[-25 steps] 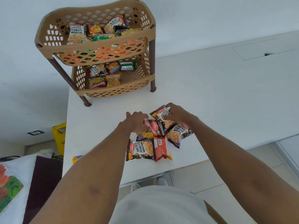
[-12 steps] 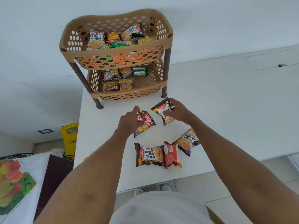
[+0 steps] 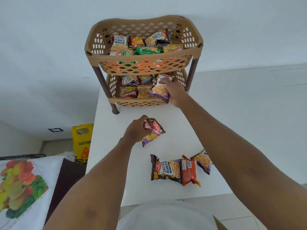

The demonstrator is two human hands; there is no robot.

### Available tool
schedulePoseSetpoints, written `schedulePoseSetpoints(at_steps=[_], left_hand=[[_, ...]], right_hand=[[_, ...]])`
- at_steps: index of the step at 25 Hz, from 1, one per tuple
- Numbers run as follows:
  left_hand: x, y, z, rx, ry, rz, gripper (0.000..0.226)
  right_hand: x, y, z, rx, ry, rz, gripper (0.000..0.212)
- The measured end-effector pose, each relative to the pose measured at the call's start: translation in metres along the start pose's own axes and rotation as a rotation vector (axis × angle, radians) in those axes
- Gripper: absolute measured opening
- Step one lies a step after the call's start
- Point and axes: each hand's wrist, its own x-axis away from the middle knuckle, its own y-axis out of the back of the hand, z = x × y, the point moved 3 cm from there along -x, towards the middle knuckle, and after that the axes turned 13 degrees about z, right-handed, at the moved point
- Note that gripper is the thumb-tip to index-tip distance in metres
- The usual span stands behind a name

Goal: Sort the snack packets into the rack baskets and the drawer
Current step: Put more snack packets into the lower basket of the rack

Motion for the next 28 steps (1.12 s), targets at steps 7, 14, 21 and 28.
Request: schedulePoseSetpoints(at_steps=[7, 14, 21, 28], left_hand=[[-0.011, 0.021, -0.001, 0.081, -0.098, 0.027, 0.062], [-0.024, 0.033, 0.007, 0.137, -0.116, 0.023, 0.063], [-0.030, 0.049, 0.006, 0.256, -0.141, -0.046, 0.062], [-0.025, 0.063, -0.014, 0.471, -0.181, -0.142, 0.056]], right_hand=[[-0.061, -0.001, 0.024, 0.789, -0.154, -0.207, 0.041], [-0.126, 0.010, -0.005, 1.465, -0.368, -0.079, 0.044], [-0.139, 0.008, -0.013, 1.186, -0.144, -0.003, 0.048], [-0.113, 0.024, 0.007, 0.911, -0.165, 0.011, 0.046]])
